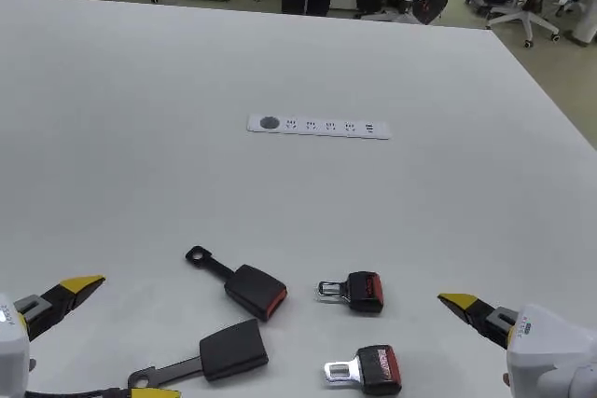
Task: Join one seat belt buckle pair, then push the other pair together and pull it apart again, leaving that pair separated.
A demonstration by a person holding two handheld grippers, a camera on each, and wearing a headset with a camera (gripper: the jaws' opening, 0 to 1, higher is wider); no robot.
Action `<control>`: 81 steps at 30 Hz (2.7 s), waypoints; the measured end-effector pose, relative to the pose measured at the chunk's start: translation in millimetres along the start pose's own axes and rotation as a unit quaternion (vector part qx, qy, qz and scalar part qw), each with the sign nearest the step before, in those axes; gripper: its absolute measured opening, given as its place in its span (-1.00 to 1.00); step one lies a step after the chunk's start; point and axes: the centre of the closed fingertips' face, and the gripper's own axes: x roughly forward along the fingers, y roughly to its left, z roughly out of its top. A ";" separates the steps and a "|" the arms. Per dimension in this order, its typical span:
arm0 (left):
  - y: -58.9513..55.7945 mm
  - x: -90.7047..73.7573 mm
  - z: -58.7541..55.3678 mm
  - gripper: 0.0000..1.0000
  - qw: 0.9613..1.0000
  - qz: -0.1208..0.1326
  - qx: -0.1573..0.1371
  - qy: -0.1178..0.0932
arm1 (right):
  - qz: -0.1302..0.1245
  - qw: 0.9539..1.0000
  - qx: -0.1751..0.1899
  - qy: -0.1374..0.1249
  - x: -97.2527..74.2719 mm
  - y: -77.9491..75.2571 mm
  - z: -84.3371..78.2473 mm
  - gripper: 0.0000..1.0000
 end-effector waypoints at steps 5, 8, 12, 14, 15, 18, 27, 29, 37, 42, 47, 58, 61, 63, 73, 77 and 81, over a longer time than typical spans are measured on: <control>0.7 0.1 -1.1 0.99 1.000 0.000 0.001 0.002 | 0.001 1.000 0.000 0.000 0.5 -0.2 0.9 0.94; 1.5 -0.3 -1.0 0.99 1.000 0.001 0.000 0.002 | 0.000 1.000 -0.001 0.001 0.3 -0.3 1.6 0.94; 1.8 -1.1 0.4 0.99 1.000 0.004 -0.001 0.001 | -0.001 1.000 -0.001 0.001 -0.6 0.4 3.0 0.94; 1.5 -1.4 1.2 0.99 1.000 0.004 -0.001 0.000 | -0.001 1.000 -0.001 0.000 -1.0 0.3 3.4 0.94; 1.4 -1.4 1.5 0.99 1.000 0.005 -0.001 0.000 | -0.002 1.000 -0.001 0.000 -1.1 -0.3 3.2 0.94; 0.9 -1.4 2.1 0.99 1.000 0.004 -0.001 -0.001 | -0.003 1.000 -0.001 0.000 -1.6 -0.2 3.9 0.94; 5.1 -2.7 1.3 0.99 1.000 0.006 -0.002 -0.003 | -0.001 1.000 0.000 0.002 -1.1 0.8 3.6 0.94; 6.3 -3.0 0.1 0.99 1.000 0.006 -0.001 -0.001 | -0.001 1.000 0.000 0.001 -0.9 0.2 3.3 0.94; 3.9 -3.7 2.1 0.99 1.000 0.004 0.001 0.001 | -0.002 1.000 -0.001 0.000 -0.7 -3.1 4.4 0.94; 3.2 -3.7 1.3 0.99 1.000 0.000 0.008 0.009 | -0.001 1.000 -0.004 0.004 -1.6 -2.9 4.3 0.93; 3.7 -3.1 1.4 0.99 1.000 -0.006 0.013 0.016 | -0.001 1.000 -0.008 0.008 -3.6 -6.0 3.6 0.93; 6.0 7.4 5.2 0.96 0.998 -0.034 0.040 0.045 | 0.009 0.999 -0.024 0.026 -4.7 -10.0 2.2 0.89; 6.1 11.1 3.4 0.96 0.997 -0.042 0.046 0.055 | 0.014 0.999 -0.034 0.035 -4.2 -10.9 2.3 0.86; 5.6 13.7 1.7 0.95 0.996 -0.048 0.049 0.062 | 0.016 0.998 -0.042 0.041 -3.7 -10.7 3.4 0.86; 2.0 26.2 -12.0 0.84 0.989 -0.079 0.073 0.101 | 0.041 0.995 -0.069 0.063 1.5 -11.6 0.7 0.78; -5.0 33.1 -13.2 0.75 0.985 -0.091 0.086 0.116 | 0.058 0.992 -0.082 0.075 5.2 -6.8 -1.7 0.71; -11.0 39.8 -14.8 0.63 0.982 -0.104 0.092 0.127 | 0.071 0.989 -0.098 0.087 8.8 -3.4 -6.0 0.66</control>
